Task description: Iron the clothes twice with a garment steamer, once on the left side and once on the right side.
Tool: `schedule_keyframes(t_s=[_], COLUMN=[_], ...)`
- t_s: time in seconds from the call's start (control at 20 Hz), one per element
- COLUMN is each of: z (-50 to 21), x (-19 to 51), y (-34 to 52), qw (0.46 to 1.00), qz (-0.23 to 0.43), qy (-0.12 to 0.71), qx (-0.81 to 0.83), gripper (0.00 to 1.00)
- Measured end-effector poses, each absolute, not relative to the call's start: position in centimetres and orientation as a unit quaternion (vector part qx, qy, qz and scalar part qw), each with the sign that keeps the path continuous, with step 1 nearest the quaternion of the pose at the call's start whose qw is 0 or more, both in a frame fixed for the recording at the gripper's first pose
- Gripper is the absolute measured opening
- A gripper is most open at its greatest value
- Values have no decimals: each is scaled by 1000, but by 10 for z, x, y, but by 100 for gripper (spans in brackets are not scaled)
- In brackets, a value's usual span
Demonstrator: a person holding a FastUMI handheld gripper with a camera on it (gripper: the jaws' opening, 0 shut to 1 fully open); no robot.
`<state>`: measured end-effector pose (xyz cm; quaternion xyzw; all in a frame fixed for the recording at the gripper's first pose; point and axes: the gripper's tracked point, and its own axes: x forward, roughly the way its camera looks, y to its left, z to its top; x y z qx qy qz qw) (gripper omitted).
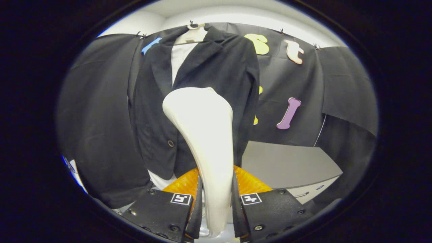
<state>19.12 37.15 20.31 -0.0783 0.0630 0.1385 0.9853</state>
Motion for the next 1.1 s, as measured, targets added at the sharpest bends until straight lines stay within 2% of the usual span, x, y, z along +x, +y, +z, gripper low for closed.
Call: schedule_keyframes(t_s=[0.65,1.1], z=[387,421], x=[179,187], y=[471,574], qw=[986,984], qz=[146,116], qy=[-58,-68], qx=[-62,-116], gripper=[40,40])
